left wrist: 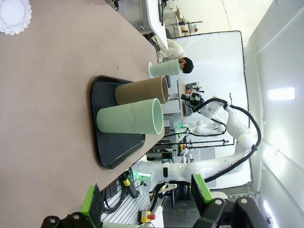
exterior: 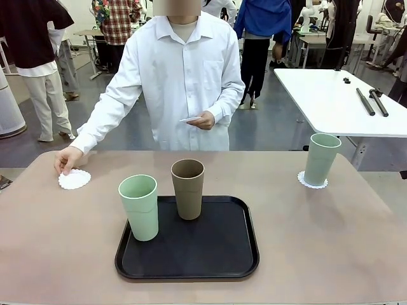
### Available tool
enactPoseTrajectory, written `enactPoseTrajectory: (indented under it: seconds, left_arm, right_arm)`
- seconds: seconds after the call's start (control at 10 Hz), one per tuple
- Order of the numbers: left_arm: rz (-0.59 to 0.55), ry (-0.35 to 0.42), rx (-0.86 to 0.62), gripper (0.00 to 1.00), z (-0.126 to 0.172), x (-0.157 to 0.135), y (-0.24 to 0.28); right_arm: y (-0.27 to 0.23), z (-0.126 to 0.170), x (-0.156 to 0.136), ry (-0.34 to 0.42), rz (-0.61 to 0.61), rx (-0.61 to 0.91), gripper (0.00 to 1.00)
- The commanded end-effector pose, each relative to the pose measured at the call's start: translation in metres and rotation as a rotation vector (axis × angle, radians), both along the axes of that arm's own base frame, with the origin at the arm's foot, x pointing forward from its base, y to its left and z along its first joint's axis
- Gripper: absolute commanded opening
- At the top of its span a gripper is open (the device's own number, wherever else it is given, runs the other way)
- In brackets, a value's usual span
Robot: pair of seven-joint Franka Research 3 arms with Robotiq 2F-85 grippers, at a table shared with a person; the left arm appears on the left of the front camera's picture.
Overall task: Place coasters on the table and set cups on them.
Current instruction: Take one Reusable plastic cup from the Flat Tray and place it on a coaster set by the human.
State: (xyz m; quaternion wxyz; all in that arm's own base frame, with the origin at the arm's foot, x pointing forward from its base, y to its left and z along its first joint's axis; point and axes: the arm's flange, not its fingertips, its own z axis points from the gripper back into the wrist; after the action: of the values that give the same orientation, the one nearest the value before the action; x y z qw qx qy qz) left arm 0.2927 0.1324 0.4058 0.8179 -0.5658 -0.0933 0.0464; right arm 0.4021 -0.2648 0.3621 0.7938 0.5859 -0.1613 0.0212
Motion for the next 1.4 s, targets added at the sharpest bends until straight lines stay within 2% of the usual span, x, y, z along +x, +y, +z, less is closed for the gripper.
enactPoseTrajectory:
  seconds: [0.0,0.7,0.8,0.9,1.0,1.1,1.2,1.3]
  left_arm:
    - [0.002,-0.018,-0.016,1.00,0.001,-0.001,0.001]
    - [0.002,-0.018,-0.016,1.00,0.001,-0.001,0.001]
    - [0.000,0.000,0.000,1.00,0.000,0.000,0.000]
    - [0.016,-0.025,0.048,1.00,0.012,0.018,0.001]
    - [0.009,-0.108,0.186,1.00,0.041,0.043,-0.005]
    - [-0.032,-0.200,0.393,1.00,0.060,0.049,-0.019]
    - [-0.112,-0.248,0.557,1.00,0.075,0.052,-0.046]
    - [-0.165,-0.306,0.753,1.00,0.092,0.072,-0.072]
  right_arm:
    - [0.000,0.000,0.000,0.017,-0.006,0.001,1.00]
    - [0.000,0.000,0.000,0.017,-0.006,0.001,1.00]
    - [0.000,0.000,0.000,0.017,-0.006,0.001,1.00]
    - [0.000,0.000,0.000,0.017,-0.006,0.001,1.00]
    - [0.000,0.000,0.000,0.017,-0.006,0.001,1.00]
    - [0.000,0.000,0.000,0.017,-0.006,0.001,1.00]
    - [0.000,0.000,0.000,0.017,-0.006,0.001,1.00]
    - [0.000,0.000,0.000,0.017,-0.006,0.001,1.00]
